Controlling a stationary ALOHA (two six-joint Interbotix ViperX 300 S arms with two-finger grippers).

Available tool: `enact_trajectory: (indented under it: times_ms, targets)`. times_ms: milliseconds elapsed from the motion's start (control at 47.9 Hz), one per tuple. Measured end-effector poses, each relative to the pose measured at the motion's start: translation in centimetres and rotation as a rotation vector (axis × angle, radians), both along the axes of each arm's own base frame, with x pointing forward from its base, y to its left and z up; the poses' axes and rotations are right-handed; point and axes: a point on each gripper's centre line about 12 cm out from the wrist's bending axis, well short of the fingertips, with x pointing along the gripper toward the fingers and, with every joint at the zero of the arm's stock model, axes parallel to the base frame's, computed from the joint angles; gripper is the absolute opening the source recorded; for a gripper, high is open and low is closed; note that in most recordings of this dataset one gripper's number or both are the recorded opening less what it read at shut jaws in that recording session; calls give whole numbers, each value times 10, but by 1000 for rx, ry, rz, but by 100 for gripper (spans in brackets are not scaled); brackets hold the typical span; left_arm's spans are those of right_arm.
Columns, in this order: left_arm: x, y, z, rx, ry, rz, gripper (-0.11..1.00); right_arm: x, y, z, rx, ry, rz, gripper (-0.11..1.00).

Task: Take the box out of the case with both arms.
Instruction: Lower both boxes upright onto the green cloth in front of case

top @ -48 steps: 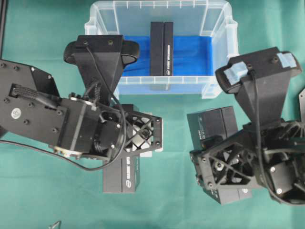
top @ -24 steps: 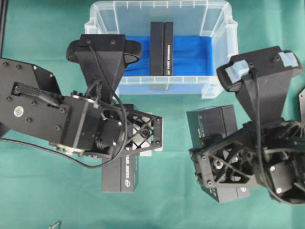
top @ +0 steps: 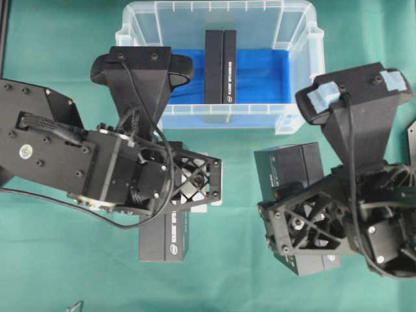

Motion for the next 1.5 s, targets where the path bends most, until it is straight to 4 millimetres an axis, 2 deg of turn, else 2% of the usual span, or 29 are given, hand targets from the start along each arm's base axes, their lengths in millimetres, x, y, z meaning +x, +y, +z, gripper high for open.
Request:
enact_trajectory:
  times_ms: [585,857,1003,1191,1295,1504]
  targets:
    - [0,0,1,0,-1,-2,63,0,-1,0,-6,-2,-1,65]
    - [-2,1,-5,4,16,1,63,1,-4,-3,-31,1,-11,65]
    - [-7,2,-15,9,32,3,63,1,-5,-18,-50,39,-14,65]
    - [-1,1,-51,10,32,8,63,5,-6,-48,-65,71,-13,65]
    - [-5,1,-75,9,36,18,63,9,-7,-75,-56,72,-39,65]
    - [-23,2,-105,-11,1,69,63,13,1,-133,36,39,-74,65]
